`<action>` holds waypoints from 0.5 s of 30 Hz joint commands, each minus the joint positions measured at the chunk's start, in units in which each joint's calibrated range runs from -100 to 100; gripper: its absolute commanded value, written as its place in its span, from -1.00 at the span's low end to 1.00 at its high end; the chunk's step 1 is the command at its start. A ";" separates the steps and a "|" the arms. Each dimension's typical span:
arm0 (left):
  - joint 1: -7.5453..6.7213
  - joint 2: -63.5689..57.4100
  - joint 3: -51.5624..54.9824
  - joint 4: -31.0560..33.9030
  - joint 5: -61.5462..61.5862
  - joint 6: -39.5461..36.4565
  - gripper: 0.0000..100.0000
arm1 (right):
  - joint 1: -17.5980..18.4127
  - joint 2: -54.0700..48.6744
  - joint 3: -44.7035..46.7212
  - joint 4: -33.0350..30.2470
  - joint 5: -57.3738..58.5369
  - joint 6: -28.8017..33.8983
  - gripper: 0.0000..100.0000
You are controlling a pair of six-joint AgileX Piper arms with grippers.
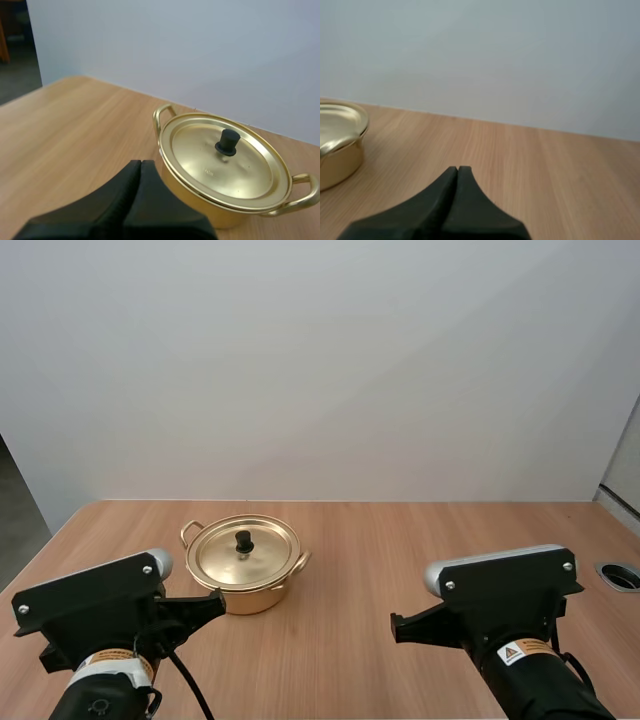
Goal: Open the pot, put the car inside, and close it
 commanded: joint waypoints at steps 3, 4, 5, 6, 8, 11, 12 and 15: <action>-0.03 0.04 0.00 1.99 -1.70 3.43 -1.00 | 0.48 0.00 0.00 -20.81 4.02 25.35 -1.00; -0.03 0.04 0.00 2.33 0.95 3.73 -1.00 | 0.46 0.00 0.00 -21.08 4.02 25.35 -1.00; -0.03 0.04 0.00 2.47 2.07 3.73 -1.00 | 0.46 0.00 0.00 -21.09 3.86 25.35 -1.00; -0.03 0.04 0.00 2.47 2.19 3.73 -1.00 | 0.46 0.00 0.00 -21.09 3.86 25.35 -1.00; -0.03 0.04 0.00 2.47 2.11 4.55 -1.00 | 0.46 0.00 0.00 -21.09 3.86 25.35 -1.00; -0.03 0.04 0.00 2.15 2.11 5.65 -1.00 | 0.46 0.00 0.00 -21.09 3.86 25.35 -1.00; -0.03 0.04 0.00 1.19 1.93 5.53 -1.00 | 0.46 0.00 0.00 -21.20 3.88 25.35 -1.00; -0.03 0.04 0.00 0.58 1.50 5.53 -1.00 | 0.46 0.00 0.00 -21.20 3.88 25.35 -1.00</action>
